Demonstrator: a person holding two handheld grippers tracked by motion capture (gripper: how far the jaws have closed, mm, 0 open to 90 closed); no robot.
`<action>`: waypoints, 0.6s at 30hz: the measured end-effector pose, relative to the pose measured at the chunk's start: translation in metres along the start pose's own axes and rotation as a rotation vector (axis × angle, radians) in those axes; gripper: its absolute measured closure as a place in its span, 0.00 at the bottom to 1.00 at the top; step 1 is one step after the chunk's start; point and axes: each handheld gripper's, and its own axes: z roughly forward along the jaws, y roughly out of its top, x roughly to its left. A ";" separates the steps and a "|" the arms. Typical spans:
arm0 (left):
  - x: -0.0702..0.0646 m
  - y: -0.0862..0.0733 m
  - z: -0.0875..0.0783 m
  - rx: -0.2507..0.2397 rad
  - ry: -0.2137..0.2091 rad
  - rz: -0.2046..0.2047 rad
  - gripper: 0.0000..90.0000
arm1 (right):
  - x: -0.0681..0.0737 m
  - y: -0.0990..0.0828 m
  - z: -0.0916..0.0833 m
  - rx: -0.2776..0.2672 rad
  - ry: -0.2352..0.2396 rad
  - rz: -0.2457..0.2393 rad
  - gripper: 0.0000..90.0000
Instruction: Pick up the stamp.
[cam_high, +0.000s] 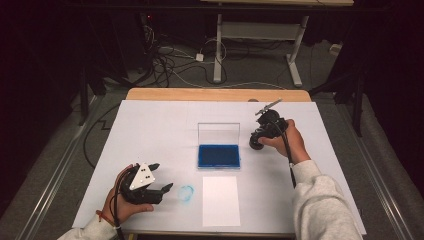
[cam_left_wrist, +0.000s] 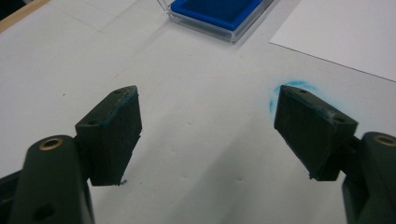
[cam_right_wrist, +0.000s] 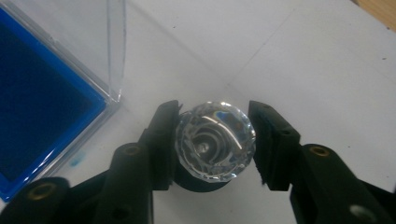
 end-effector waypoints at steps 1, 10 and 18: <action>0.000 0.000 0.000 0.004 -0.001 0.001 0.25 | 0.000 0.000 0.000 0.002 -0.001 0.000 0.63; 0.000 -0.001 0.000 0.006 -0.006 0.004 0.25 | 0.003 -0.002 -0.001 0.004 0.002 -0.020 0.63; 0.000 -0.002 0.000 0.008 -0.004 0.004 0.25 | 0.006 -0.017 -0.020 -0.104 -0.010 -0.017 0.64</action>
